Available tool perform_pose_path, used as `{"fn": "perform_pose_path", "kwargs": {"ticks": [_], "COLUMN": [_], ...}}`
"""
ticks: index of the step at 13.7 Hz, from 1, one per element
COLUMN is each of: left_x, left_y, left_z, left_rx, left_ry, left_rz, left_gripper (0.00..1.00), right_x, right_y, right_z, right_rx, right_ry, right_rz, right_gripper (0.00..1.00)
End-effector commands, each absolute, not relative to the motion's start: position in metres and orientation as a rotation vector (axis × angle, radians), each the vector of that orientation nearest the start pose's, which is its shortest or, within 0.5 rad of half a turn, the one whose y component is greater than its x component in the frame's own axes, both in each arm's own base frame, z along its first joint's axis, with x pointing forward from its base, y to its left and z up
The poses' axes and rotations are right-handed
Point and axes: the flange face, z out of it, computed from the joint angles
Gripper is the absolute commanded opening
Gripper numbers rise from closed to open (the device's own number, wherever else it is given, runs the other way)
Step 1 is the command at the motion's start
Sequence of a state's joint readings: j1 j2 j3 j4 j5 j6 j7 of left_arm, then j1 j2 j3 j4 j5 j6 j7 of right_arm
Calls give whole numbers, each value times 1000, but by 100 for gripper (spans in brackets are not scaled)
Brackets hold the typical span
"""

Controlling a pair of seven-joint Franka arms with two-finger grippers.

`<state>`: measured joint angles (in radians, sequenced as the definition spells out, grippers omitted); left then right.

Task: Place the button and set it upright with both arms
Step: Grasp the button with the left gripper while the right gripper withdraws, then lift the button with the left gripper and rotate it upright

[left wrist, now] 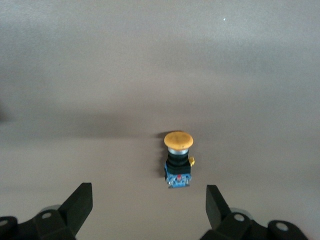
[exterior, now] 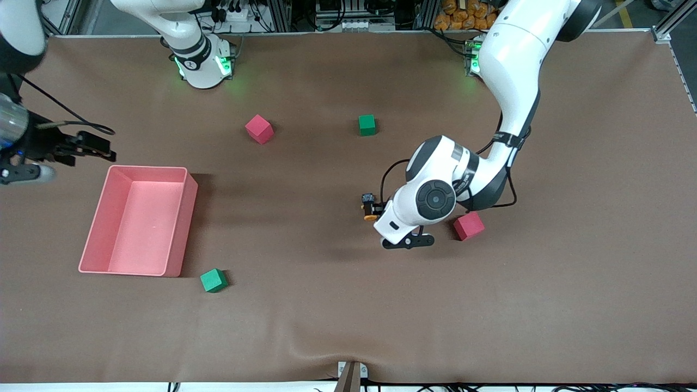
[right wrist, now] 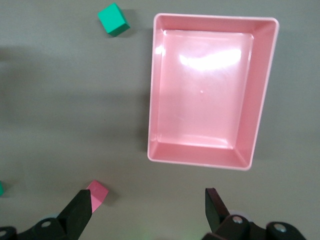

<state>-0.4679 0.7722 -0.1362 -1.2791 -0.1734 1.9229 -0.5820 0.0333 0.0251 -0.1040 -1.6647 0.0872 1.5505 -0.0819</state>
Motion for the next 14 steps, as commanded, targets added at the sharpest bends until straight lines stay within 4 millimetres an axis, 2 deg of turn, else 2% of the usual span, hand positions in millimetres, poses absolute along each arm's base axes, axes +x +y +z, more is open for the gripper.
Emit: {"fn": "perform_pose_path", "kwargs": {"ticks": [1,3,5,6,7,8,11,14], "left_x": [614,608,606,602,600,597,580,570], "left_y": [-420,-436,-440,-443,-442,-445,-461,-466], "left_z": [269,254,245,240,231,223,209,197], "left_rx": [-3283,-3291,-3292,-3285,-3276,-3269,-3245,-3224], "left_ry": [-183,-221,-223,-226,-226,-219,-208,-188], "left_rz": [359,326,323,334,353,369,405,437], "left_gripper": [100,98,94,83,77,76,75,75], "right_x": [547,542,536,535,534,530,527,535], "right_y": [-28,-34,-47,-50,-50,-50,-44,-41], "right_z": [598,624,639,648,658,657,665,674], "right_rx": [-3051,-3060,-3063,-3076,-3082,-3081,-3166,-3159], "right_ry": [158,215,247,257,269,300,269,256], "right_rz": [238,226,176,148,130,170,139,-3], "right_gripper": [100,100,100,100,100,100,100,100]}}
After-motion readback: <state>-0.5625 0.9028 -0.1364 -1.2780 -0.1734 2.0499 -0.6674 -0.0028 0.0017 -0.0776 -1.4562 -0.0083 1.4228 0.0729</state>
